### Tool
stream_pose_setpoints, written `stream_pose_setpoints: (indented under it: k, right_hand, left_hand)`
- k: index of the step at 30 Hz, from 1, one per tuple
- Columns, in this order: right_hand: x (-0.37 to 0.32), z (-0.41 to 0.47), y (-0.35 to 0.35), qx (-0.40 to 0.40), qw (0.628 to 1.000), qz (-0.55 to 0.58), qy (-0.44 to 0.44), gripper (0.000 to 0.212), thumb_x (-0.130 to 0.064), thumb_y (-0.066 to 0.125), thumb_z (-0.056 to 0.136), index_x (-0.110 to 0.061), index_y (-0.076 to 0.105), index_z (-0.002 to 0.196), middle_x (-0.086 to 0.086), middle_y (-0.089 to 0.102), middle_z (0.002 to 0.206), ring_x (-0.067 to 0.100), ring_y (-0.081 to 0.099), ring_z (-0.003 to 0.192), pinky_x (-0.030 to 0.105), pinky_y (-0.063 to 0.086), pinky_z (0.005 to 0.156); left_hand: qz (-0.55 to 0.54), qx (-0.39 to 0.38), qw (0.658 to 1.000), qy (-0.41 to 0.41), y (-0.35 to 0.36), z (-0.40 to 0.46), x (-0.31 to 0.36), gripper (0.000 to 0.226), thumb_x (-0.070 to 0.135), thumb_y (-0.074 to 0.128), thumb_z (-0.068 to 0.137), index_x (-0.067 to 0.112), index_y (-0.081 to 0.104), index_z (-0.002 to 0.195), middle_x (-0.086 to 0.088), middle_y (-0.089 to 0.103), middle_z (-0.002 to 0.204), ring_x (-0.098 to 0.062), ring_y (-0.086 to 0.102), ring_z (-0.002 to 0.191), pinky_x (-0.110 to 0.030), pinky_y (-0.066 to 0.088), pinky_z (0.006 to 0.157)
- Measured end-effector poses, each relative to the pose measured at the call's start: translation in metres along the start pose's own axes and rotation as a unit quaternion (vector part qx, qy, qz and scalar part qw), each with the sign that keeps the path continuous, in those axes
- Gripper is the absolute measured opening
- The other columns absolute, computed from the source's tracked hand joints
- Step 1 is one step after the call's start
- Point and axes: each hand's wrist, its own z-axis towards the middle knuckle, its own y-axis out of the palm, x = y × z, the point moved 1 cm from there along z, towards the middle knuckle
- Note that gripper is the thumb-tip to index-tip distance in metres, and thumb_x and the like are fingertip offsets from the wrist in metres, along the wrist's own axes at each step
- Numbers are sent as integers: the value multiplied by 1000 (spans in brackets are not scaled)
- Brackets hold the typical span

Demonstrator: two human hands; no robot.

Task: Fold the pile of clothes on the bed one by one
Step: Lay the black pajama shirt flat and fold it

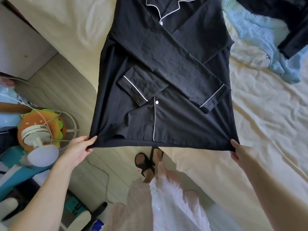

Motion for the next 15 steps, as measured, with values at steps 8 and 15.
stream_pose_setpoints:
  k: [8,15]
  right_hand:
    - [1,-1,-10,-49,992,110,35,4,-8,50,97,-7,46,99,2,51,91,11,53,79,24,43,82]
    - [12,-4,-7,-77,971,210,90,18,-22,52,97,-11,47,84,-3,45,79,6,46,67,21,44,72]
  left_hand:
    - [47,129,989,60,-9,-11,0,34,0,61,88,-6,56,121,-17,63,109,-23,58,88,-29,48,73]
    - [-172,103,980,-17,-4,-8,-5,32,3,47,95,-3,47,127,-19,54,125,-32,52,112,-36,42,95]
